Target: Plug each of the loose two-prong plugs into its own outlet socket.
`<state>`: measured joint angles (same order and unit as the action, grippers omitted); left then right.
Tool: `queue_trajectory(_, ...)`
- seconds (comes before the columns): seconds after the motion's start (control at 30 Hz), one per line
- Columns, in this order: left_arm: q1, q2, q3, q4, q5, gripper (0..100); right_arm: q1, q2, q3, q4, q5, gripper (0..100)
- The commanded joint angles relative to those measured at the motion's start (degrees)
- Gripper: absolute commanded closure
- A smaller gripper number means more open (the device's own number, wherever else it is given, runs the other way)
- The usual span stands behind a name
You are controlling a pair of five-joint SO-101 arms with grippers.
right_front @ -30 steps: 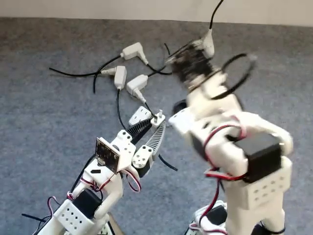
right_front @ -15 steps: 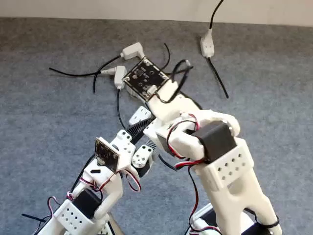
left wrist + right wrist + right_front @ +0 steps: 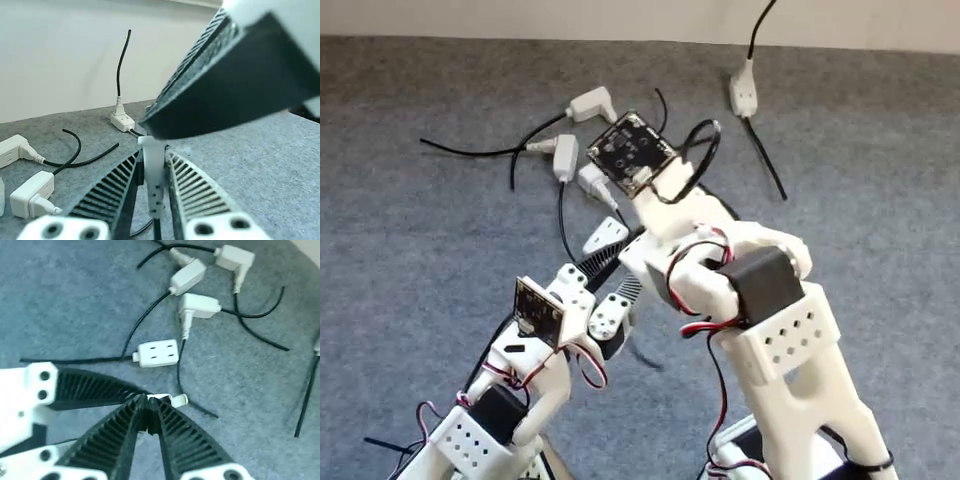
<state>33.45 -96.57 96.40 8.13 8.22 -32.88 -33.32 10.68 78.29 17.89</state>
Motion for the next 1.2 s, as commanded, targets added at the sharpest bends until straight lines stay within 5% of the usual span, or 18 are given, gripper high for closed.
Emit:
queue_trajectory(0.0,0.3,-0.9,1.1,-0.2,-0.4,99,6.5,0.0,5.6,-6.5,2.7,99.1)
queue_trajectory(0.6,0.0,-0.8,1.1,0.0,-0.4,99,13.1,-0.8,4.4,-3.9,3.6,99.1)
queue_trajectory(0.87,-12.1,-0.2,0.2,0.9,6.9,99,26.9,-0.4,4.7,1.1,3.4,99.1)
queue_trajectory(1.17,-21.1,-0.1,-13.2,17.1,8.2,99,30.9,-0.8,24.2,-4.0,-2.6,99.1)
